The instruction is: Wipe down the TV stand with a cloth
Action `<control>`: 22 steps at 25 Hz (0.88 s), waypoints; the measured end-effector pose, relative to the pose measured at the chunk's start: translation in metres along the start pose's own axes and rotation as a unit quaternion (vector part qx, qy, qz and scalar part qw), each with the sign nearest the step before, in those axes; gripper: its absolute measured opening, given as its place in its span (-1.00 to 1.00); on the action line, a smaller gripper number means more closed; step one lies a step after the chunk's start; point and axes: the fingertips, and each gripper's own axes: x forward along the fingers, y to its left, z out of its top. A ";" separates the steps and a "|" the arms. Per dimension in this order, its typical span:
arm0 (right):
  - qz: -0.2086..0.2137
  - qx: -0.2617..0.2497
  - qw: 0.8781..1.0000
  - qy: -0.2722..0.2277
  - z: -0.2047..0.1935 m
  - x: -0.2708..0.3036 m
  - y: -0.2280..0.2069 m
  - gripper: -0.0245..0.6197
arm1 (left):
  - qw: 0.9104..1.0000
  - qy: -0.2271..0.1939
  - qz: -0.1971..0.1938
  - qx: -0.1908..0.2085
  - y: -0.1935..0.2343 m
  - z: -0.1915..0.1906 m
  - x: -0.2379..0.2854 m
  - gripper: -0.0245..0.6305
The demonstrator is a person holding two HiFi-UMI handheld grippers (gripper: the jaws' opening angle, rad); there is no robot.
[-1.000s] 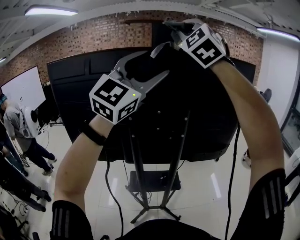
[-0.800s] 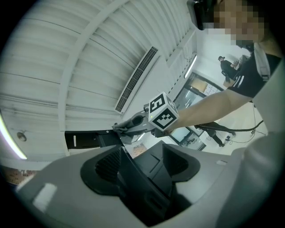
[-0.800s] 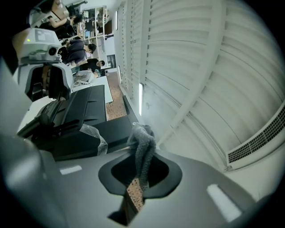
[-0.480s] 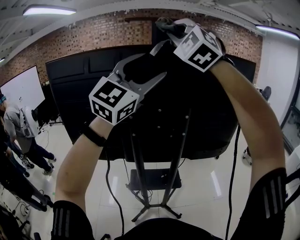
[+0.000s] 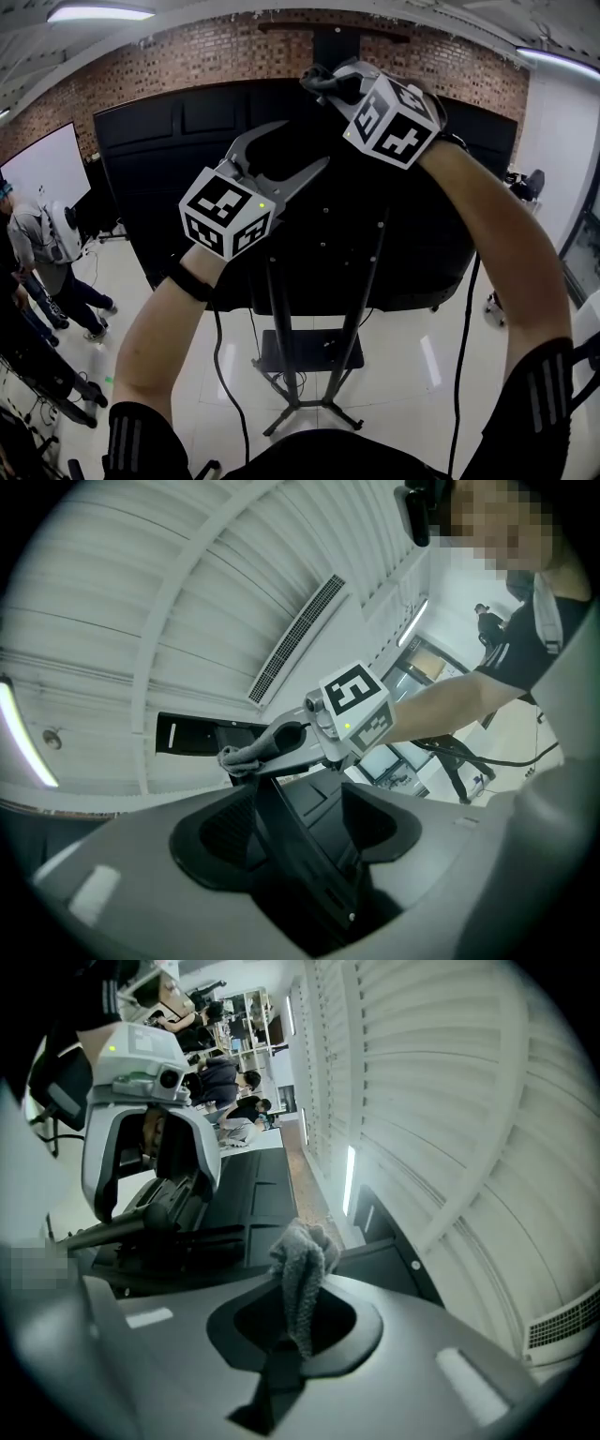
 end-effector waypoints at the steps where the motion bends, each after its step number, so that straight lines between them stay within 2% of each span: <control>1: 0.006 -0.006 1.000 0.004 -0.003 0.001 0.010 -0.86 | 1.000 0.000 -0.001 -0.002 -0.002 -0.003 -0.002 0.03; 8: 0.039 -0.044 0.998 0.025 -0.021 0.000 0.069 -0.86 | 1.000 -0.001 -0.001 -0.019 -0.012 -0.019 -0.012 0.03; 16: 0.058 -0.117 0.990 0.062 -0.037 0.003 0.132 -0.86 | 1.000 -0.002 -0.003 -0.030 -0.038 -0.039 -0.024 0.03; 22: 0.072 -0.164 0.981 0.079 -0.046 0.004 0.174 -0.86 | 0.999 0.024 -0.004 -0.046 -0.055 -0.072 -0.037 0.03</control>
